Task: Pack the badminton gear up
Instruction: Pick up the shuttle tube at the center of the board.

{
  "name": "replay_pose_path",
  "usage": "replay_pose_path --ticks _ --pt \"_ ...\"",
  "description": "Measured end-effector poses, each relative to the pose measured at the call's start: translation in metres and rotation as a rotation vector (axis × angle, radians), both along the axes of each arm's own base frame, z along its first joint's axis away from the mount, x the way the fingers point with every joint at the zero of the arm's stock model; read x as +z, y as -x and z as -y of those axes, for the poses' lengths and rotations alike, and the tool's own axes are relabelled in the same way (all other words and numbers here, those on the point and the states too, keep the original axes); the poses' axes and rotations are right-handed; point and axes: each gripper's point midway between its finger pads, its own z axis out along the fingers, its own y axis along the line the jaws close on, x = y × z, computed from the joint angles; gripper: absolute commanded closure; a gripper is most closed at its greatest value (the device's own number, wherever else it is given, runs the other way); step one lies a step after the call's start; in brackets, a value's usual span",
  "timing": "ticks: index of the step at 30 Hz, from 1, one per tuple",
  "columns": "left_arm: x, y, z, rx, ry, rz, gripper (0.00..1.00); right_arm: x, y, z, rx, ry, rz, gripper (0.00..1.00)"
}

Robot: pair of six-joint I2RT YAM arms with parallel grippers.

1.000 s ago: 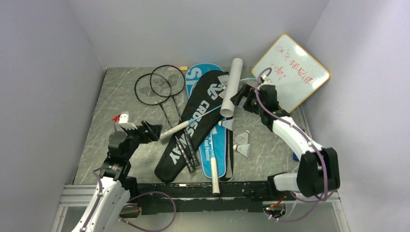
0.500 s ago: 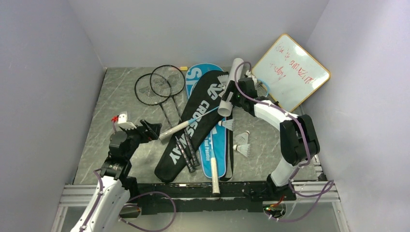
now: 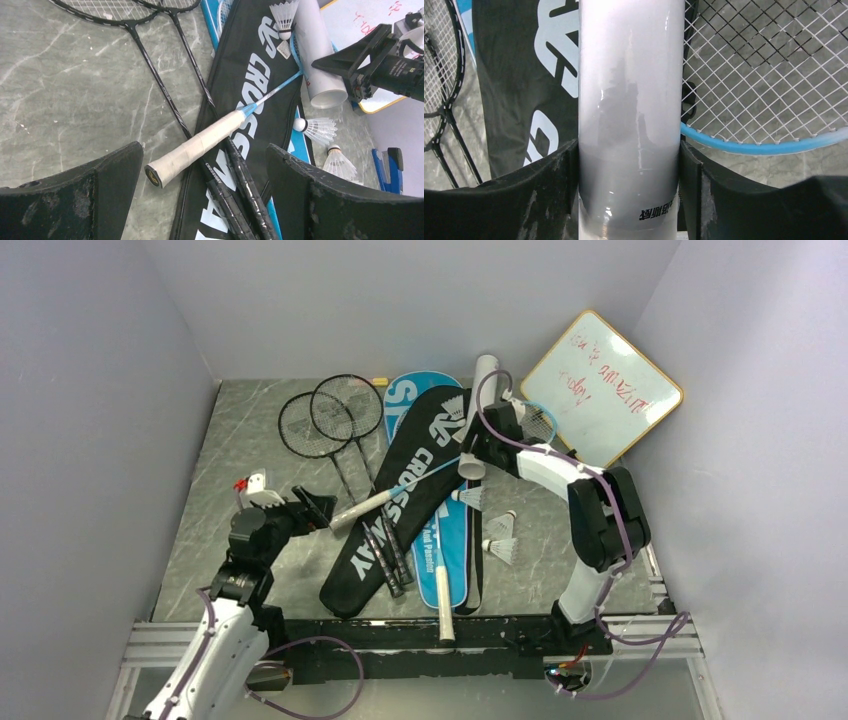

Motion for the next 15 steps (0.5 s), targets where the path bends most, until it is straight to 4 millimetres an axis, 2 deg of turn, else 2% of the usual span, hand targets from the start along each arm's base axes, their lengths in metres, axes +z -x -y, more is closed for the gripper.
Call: replay_pose_path --ticks 4,7,11,15 --pt "-0.010 -0.002 0.004 -0.018 0.000 -0.047 0.03 0.006 0.001 0.003 -0.014 0.000 0.013 0.37" --pt "-0.017 -0.003 0.010 -0.050 0.002 -0.089 0.03 0.019 0.011 0.009 -0.027 0.005 0.028 0.37" --pt "-0.023 -0.006 0.014 -0.054 0.030 -0.160 0.03 0.061 0.021 0.017 -0.042 -0.009 0.106 0.37" --pt "-0.015 -0.012 0.021 -0.074 0.061 -0.187 0.03 0.109 0.036 0.023 -0.030 -0.040 0.217 0.37"
